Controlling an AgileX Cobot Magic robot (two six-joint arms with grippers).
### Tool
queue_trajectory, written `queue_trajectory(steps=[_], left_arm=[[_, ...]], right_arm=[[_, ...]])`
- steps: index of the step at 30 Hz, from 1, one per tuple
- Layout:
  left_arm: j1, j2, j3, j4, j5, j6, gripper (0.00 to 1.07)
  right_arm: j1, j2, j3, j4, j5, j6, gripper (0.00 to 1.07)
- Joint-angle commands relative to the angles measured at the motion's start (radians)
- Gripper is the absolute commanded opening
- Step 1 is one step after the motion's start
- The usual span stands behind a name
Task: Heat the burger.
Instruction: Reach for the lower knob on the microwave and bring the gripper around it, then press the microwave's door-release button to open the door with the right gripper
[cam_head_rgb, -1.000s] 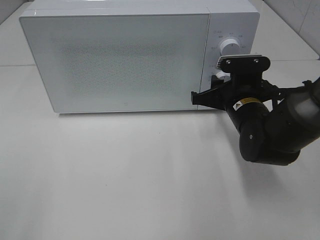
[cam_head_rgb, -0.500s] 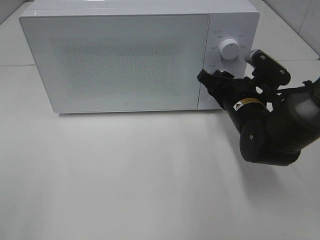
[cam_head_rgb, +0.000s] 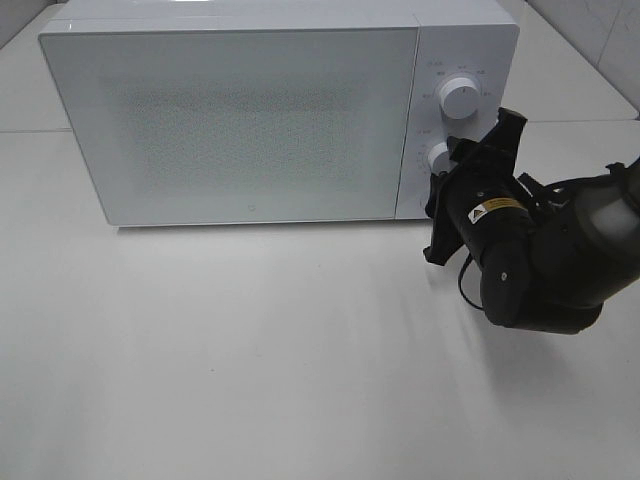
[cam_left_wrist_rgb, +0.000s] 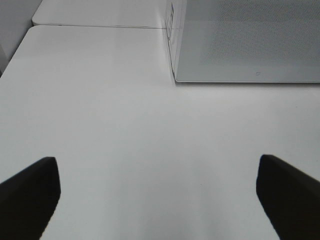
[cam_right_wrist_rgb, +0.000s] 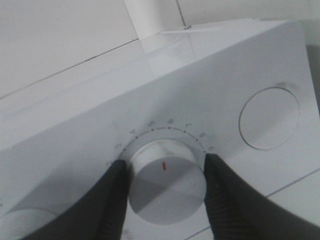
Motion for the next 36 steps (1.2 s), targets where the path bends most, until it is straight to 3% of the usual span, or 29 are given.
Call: queue_trajectory(steps=[1, 12, 36], left_arm=[[0.004, -0.005, 0.003, 0.002, 0.003, -0.002, 1.01], [0.004, -0.005, 0.003, 0.002, 0.003, -0.002, 1.01], [0.004, -0.005, 0.003, 0.002, 0.003, -0.002, 1.01]], right_arm=[[-0.003, 0.000, -0.016, -0.074, -0.112, 0.176, 0.24], [-0.003, 0.000, -0.016, -0.080, -0.114, 0.232, 0.28], [-0.003, 0.000, -0.016, -0.076, -0.107, 0.202, 0.65]])
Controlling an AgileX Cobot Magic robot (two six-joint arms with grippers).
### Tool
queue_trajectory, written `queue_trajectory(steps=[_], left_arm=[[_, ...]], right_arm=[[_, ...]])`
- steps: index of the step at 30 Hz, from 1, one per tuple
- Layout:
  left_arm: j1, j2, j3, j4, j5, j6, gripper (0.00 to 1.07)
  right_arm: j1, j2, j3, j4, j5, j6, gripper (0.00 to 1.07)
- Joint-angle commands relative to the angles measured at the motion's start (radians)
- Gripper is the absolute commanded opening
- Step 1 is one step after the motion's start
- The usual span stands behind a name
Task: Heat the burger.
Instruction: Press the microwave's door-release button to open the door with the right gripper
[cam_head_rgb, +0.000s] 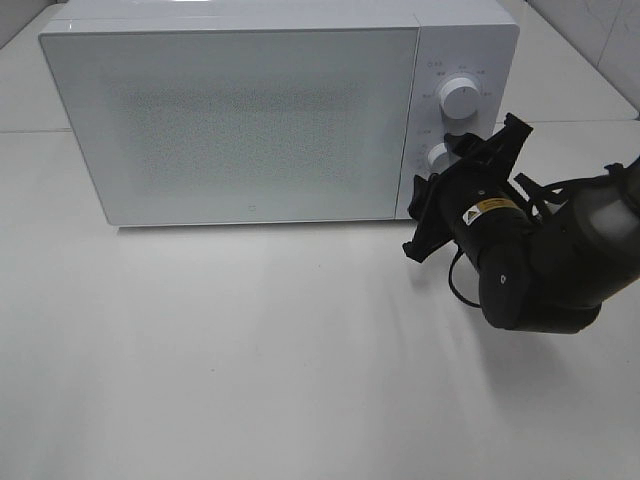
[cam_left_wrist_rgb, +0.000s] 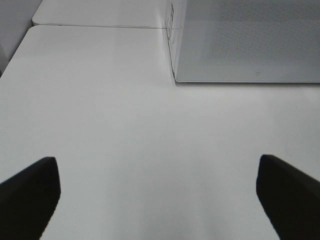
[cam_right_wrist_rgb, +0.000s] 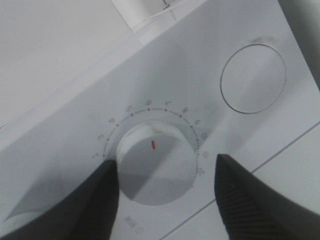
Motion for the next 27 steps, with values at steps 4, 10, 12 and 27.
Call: queue_trajectory(steps=[4, 10, 12, 27], left_arm=[[0.004, -0.005, 0.003, 0.002, 0.003, -0.002, 1.01], [0.004, -0.005, 0.003, 0.002, 0.003, -0.002, 1.01], [0.004, -0.005, 0.003, 0.002, 0.003, -0.002, 1.01], [0.004, -0.005, 0.003, 0.002, 0.003, -0.002, 1.01]], right_arm=[[-0.003, 0.000, -0.012, -0.022, -0.112, -0.011, 0.73], [-0.003, -0.004, 0.020, -0.012, -0.138, -0.036, 0.73], [-0.003, -0.004, 0.029, -0.011, -0.150, -0.038, 0.73], [0.001, -0.066, 0.111, -0.006, -0.221, -0.097, 0.73]])
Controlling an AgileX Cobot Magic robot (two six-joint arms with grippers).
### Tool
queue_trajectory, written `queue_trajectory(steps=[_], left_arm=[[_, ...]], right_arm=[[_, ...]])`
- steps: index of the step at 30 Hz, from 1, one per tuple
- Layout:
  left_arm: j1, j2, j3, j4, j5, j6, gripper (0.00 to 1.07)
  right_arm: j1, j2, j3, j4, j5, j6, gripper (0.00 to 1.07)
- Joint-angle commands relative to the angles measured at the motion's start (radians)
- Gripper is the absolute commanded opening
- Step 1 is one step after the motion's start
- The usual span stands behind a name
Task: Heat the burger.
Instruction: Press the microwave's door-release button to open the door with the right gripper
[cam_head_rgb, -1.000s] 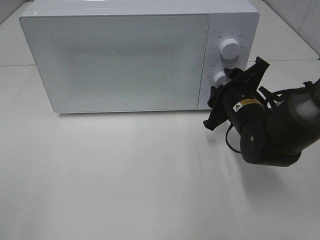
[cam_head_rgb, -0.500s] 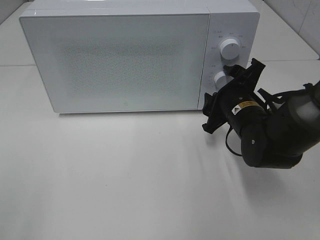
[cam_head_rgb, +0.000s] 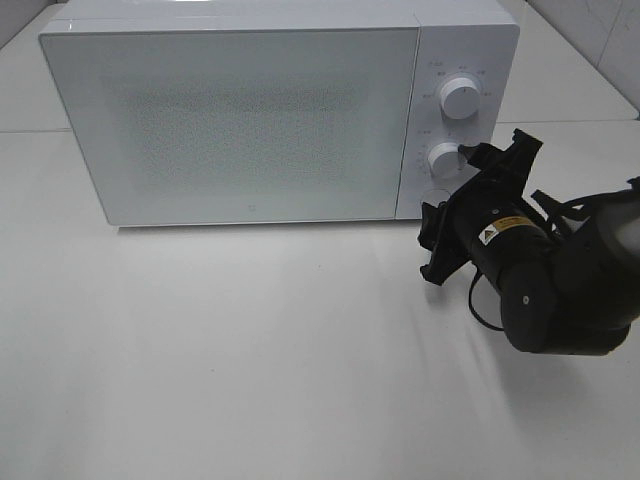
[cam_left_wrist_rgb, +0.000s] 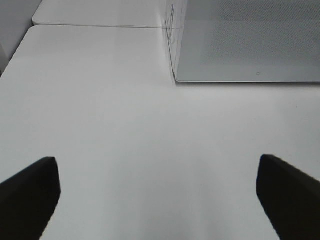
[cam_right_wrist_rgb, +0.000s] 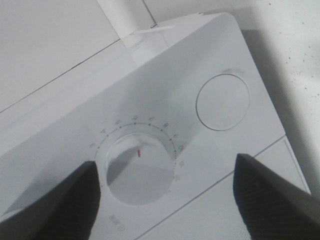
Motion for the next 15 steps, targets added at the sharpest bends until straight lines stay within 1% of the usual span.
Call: queue_trajectory(steps=[1, 5, 7, 8, 9, 10, 13, 15], left_arm=[[0.004, -0.005, 0.003, 0.002, 0.003, -0.002, 1.01], [0.004, -0.005, 0.003, 0.002, 0.003, -0.002, 1.01], [0.004, -0.005, 0.003, 0.002, 0.003, -0.002, 1.01], [0.004, -0.005, 0.003, 0.002, 0.003, -0.002, 1.01], [0.004, -0.005, 0.003, 0.002, 0.003, -0.002, 1.01], [0.004, -0.005, 0.003, 0.002, 0.003, -0.002, 1.01], [0.004, -0.005, 0.003, 0.002, 0.003, -0.002, 1.01], [0.004, -0.005, 0.003, 0.002, 0.003, -0.002, 1.01]], right_arm=[[-0.002, -0.046, 0.026, 0.001, -0.220, -0.052, 0.73], [-0.002, -0.083, 0.057, -0.001, -0.220, -0.075, 0.73], [-0.002, -0.156, 0.119, 0.001, -0.219, -0.148, 0.73], [-0.002, -0.156, 0.119, 0.001, -0.219, -0.148, 0.73], [-0.002, -0.174, 0.140, 0.001, -0.219, -0.180, 0.73], [-0.002, -0.226, 0.181, 0.001, -0.219, -0.248, 0.73], [-0.002, -0.254, 0.204, 0.001, -0.218, -0.293, 0.73], [-0.002, -0.361, 0.278, 0.001, -0.215, -0.543, 0.73]])
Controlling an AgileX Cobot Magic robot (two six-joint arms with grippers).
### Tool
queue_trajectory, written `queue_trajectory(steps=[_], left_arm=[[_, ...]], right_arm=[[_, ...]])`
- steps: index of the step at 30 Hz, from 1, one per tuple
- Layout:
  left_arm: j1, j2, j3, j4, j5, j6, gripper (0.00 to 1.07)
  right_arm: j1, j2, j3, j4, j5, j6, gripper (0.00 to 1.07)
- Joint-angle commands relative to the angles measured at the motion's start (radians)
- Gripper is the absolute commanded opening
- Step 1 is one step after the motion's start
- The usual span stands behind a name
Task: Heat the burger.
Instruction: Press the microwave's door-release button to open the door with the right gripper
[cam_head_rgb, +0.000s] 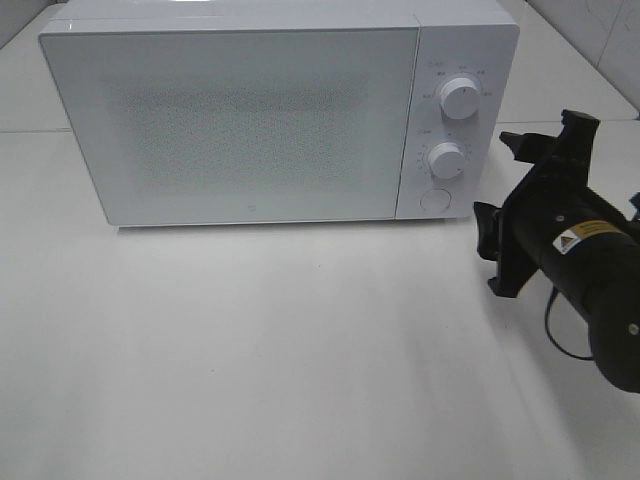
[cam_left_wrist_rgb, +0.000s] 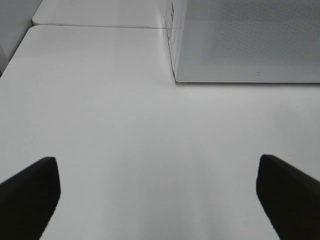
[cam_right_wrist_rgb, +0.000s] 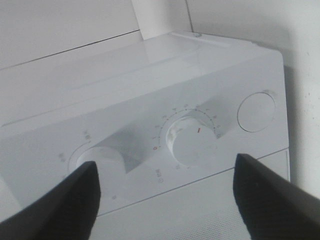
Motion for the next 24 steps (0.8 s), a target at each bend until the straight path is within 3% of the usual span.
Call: queue_trajectory(steps=[1, 6, 10, 11, 18, 19, 23, 24], left_arm=[[0.004, -0.005, 0.003, 0.002, 0.003, -0.002, 1.01], [0.004, -0.005, 0.003, 0.002, 0.003, -0.002, 1.01], [0.004, -0.005, 0.003, 0.002, 0.003, -0.002, 1.01], [0.004, -0.005, 0.003, 0.002, 0.003, -0.002, 1.01], [0.004, -0.005, 0.003, 0.002, 0.003, -0.002, 1.01], [0.004, -0.005, 0.003, 0.002, 0.003, -0.002, 1.01], [0.004, -0.005, 0.003, 0.002, 0.003, -0.002, 1.01], [0.004, -0.005, 0.003, 0.002, 0.003, -0.002, 1.01]], right_arm=[[-0.002, -0.076, 0.041, -0.005, -0.215, -0.195, 0.73], [-0.002, -0.287, 0.120, -0.010, -0.193, -0.674, 0.73], [-0.002, -0.399, 0.135, -0.011, -0.122, -0.873, 0.73], [-0.002, -0.474, 0.131, -0.020, -0.020, -1.020, 0.71], [-0.002, -0.641, 0.082, -0.033, 0.376, -1.392, 0.67], [-0.002, -0.674, 0.050, -0.029, 0.528, -1.522, 0.65], [-0.002, -0.697, -0.014, -0.024, 0.738, -1.726, 0.64], [-0.002, -0.698, -0.079, -0.024, 0.909, -1.847, 0.63]])
